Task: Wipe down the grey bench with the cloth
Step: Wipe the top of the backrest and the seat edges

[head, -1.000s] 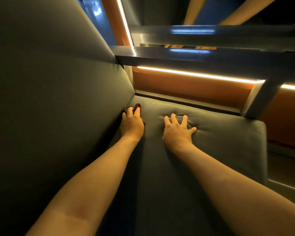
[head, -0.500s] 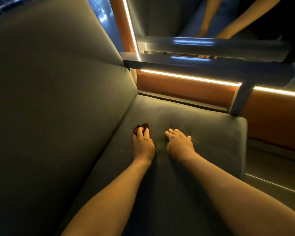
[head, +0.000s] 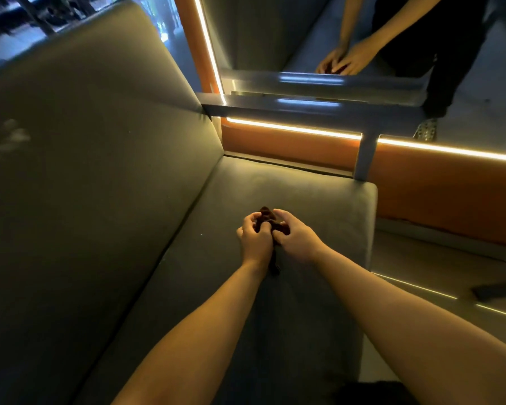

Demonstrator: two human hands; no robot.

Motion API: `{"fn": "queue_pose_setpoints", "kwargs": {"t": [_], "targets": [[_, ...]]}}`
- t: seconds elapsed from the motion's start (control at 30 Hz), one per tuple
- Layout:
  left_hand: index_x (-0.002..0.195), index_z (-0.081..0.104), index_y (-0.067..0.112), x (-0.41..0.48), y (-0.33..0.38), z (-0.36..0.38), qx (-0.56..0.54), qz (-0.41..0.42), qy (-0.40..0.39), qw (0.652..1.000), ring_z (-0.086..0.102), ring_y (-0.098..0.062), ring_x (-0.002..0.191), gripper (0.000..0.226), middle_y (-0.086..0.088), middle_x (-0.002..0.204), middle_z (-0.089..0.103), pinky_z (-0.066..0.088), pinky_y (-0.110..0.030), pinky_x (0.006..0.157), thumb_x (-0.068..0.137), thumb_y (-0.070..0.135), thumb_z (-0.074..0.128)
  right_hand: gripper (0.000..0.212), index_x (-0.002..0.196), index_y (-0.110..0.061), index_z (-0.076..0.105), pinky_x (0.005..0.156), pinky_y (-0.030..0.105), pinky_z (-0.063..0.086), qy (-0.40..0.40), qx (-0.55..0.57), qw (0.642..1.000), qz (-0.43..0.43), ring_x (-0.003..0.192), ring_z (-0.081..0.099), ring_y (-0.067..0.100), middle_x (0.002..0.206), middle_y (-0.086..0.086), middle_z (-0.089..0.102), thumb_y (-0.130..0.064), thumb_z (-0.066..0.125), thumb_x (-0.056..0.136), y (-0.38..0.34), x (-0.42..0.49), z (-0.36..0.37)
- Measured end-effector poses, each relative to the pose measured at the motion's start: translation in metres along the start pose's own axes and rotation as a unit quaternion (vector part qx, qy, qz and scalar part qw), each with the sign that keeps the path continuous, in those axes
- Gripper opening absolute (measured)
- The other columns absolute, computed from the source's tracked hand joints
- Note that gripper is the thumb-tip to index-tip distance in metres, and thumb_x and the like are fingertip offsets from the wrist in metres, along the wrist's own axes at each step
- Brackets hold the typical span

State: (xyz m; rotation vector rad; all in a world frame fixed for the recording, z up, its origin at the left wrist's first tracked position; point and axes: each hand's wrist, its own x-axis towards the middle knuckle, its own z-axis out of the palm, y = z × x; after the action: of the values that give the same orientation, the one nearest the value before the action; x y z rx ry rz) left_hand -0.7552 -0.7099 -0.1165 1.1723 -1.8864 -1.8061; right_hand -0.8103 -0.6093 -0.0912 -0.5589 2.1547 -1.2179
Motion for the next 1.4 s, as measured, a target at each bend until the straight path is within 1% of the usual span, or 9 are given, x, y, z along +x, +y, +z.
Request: {"fn": "queue_pose_setpoints", "kwargs": {"t": [0.17, 0.3, 0.47, 0.6, 0.9, 1.1, 1.2, 1.3, 1.4], "targets": [[0.118, 0.055, 0.022, -0.012, 0.007, 0.015, -0.148, -0.054, -0.014, 0.987, 0.069, -0.029, 0.104, 0.021, -0.016, 0.116, 0.065, 0.059, -0.046, 0.091, 0.100, 0.016, 0.048, 0.055, 0.151, -0.021, 0.042, 0.110, 0.037, 0.047, -0.012, 0.055, 0.998, -0.020, 0.129, 0.053, 0.021, 0.140, 0.003, 0.057, -0.021, 0.062, 0.100, 0.006, -0.003, -0.009], [0.126, 0.054, 0.014, -0.014, 0.014, 0.040, -0.139, -0.059, -0.007, 0.989, 0.069, -0.029, 0.104, 0.025, -0.017, 0.116, 0.065, 0.061, -0.039, 0.084, 0.104, 0.011, 0.044, 0.051, 0.145, -0.020, 0.050, 0.103, 0.032, 0.047, 0.009, 0.031, 0.999, -0.035, 0.126, 0.056, 0.024, 0.136, 0.006, 0.060, -0.016, 0.063, 0.096, 0.022, 0.011, -0.023], [0.122, 0.058, 0.016, -0.055, 0.039, 0.065, -0.082, -0.109, 0.000, 0.991, 0.069, -0.034, 0.106, 0.024, -0.019, 0.118, 0.067, 0.058, -0.052, 0.094, 0.102, 0.009, 0.046, 0.046, 0.138, -0.021, 0.058, 0.100, 0.032, 0.049, 0.016, 0.038, 0.999, -0.005, 0.121, 0.059, 0.024, 0.131, 0.006, 0.064, -0.011, 0.065, 0.094, 0.026, -0.012, -0.059], [0.124, 0.056, 0.011, -0.076, 0.091, 0.065, -0.013, -0.100, 0.004, 0.995, 0.069, -0.032, 0.105, 0.027, -0.020, 0.117, 0.067, 0.058, -0.050, 0.093, 0.100, 0.002, 0.048, 0.049, 0.139, -0.021, 0.058, 0.092, 0.030, 0.053, 0.017, 0.075, 0.996, 0.042, 0.116, 0.062, 0.026, 0.128, 0.006, 0.063, -0.010, 0.064, 0.093, -0.015, -0.042, -0.091], [0.129, 0.058, 0.017, -0.125, 0.205, 0.030, -0.062, -0.155, 0.024, 0.986, 0.071, -0.025, 0.105, 0.029, -0.012, 0.119, 0.069, 0.062, -0.036, 0.081, 0.101, 0.009, 0.053, 0.049, 0.142, -0.024, 0.052, 0.105, 0.033, 0.046, -0.002, 0.047, 0.998, 0.045, 0.124, 0.051, 0.025, 0.130, 0.005, 0.052, -0.011, 0.061, 0.096, -0.142, -0.081, -0.140], [0.132, 0.057, 0.016, -0.133, 0.240, -0.016, -0.145, -0.211, 0.070, 0.964, 0.067, -0.024, 0.108, 0.031, -0.010, 0.120, 0.067, 0.059, -0.029, 0.074, 0.103, 0.009, 0.049, 0.050, 0.148, -0.032, 0.043, 0.108, 0.040, 0.042, -0.085, -0.002, 0.993, 0.086, 0.127, 0.038, 0.024, 0.140, 0.004, 0.034, -0.020, 0.056, 0.101, -0.208, -0.079, -0.120], [0.132, 0.059, 0.015, -0.124, 0.237, -0.044, -0.186, -0.231, 0.101, 0.950, 0.067, -0.023, 0.105, 0.032, -0.010, 0.118, 0.068, 0.058, -0.026, 0.069, 0.103, 0.007, 0.045, 0.054, 0.149, -0.030, 0.042, 0.088, 0.029, 0.054, -0.135, 0.002, 0.987, 0.088, 0.114, 0.051, 0.020, 0.139, 0.005, 0.043, -0.020, 0.059, 0.099, -0.224, -0.068, -0.095], [0.132, 0.059, 0.015, -0.117, 0.222, -0.073, -0.222, -0.247, 0.112, 0.937, 0.067, -0.025, 0.108, 0.032, -0.011, 0.119, 0.068, 0.060, -0.034, 0.082, 0.105, 0.011, 0.041, 0.056, 0.151, -0.033, 0.039, 0.061, 0.014, 0.047, -0.182, -0.055, 0.979, 0.075, 0.104, 0.054, 0.017, 0.131, 0.003, 0.047, -0.022, 0.057, 0.099, -0.235, -0.058, -0.066], [0.129, 0.058, 0.015, -0.113, 0.203, -0.099, -0.242, -0.257, 0.142, 0.925, 0.067, -0.025, 0.108, 0.028, -0.009, 0.118, 0.068, 0.058, -0.042, 0.093, 0.106, 0.014, 0.042, 0.058, 0.149, -0.038, 0.039, 0.080, 0.020, 0.046, -0.222, -0.105, 0.969, 0.032, 0.112, 0.053, 0.019, 0.131, 0.002, 0.049, -0.018, 0.058, 0.097, -0.241, -0.055, -0.034]]}}
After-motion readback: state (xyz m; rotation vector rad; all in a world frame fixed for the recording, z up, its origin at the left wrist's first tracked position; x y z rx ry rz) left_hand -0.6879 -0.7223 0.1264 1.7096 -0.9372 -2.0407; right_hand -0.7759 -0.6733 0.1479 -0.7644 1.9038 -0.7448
